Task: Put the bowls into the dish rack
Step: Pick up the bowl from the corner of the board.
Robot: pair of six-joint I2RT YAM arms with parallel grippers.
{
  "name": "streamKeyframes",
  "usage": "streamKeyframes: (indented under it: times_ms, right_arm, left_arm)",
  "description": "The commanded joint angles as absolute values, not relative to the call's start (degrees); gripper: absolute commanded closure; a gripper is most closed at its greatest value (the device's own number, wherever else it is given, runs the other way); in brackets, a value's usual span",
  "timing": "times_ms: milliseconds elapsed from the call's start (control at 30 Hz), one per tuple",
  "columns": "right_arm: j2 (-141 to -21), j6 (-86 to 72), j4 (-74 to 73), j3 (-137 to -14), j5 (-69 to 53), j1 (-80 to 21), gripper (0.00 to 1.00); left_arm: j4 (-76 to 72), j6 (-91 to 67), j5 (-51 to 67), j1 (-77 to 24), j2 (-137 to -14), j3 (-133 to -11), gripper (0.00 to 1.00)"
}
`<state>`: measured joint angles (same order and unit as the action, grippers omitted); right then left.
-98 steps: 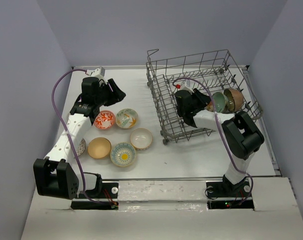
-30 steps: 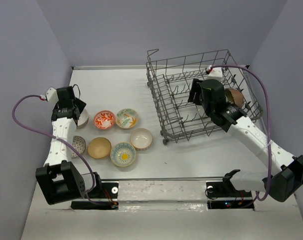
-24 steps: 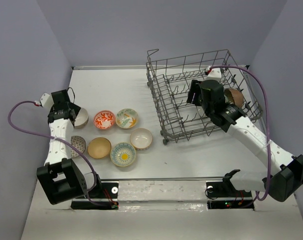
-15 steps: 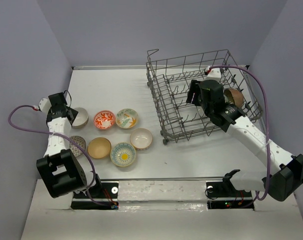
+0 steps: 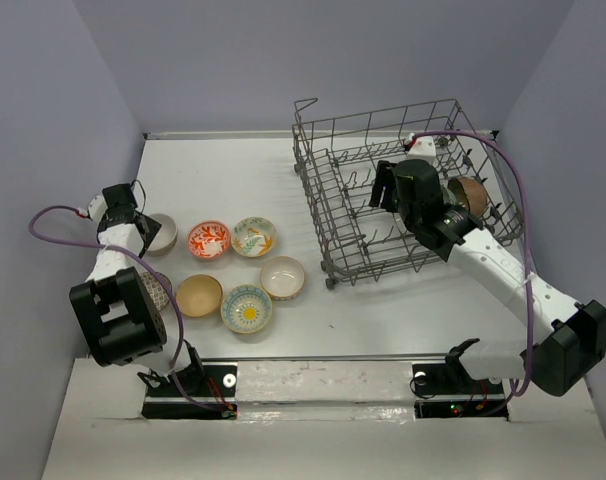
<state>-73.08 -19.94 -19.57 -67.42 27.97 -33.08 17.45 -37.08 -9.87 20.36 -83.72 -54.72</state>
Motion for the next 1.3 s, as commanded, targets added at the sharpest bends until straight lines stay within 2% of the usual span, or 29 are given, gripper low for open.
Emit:
streamKeyframes:
  times_ms: [0,300,800,1267]
  right_arm:
    - [-73.74,-20.13,-17.05,-67.06,28.21,-33.40,0.30]
    - [-74.53,-19.95,-17.05,-67.15,27.95,-33.40,0.30]
    - [-75.32,-19.69,-16.96,-67.06,27.86,-33.40,0.27]
    - [-75.15,-19.42,-17.14,-66.88,27.86,-33.40,0.27]
  left_arm:
    - [16.26,-36.56,-10.89,20.57,-83.94,-57.04,0.42]
    - [16.43,-37.35,-10.99,20.83,-84.38,-56.60,0.45]
    - [19.78,-37.97,-12.48,20.92,-78.31,-56.69,0.44]
    - [17.49,-38.58,-12.22,21.36,-81.21,-54.58,0.44]
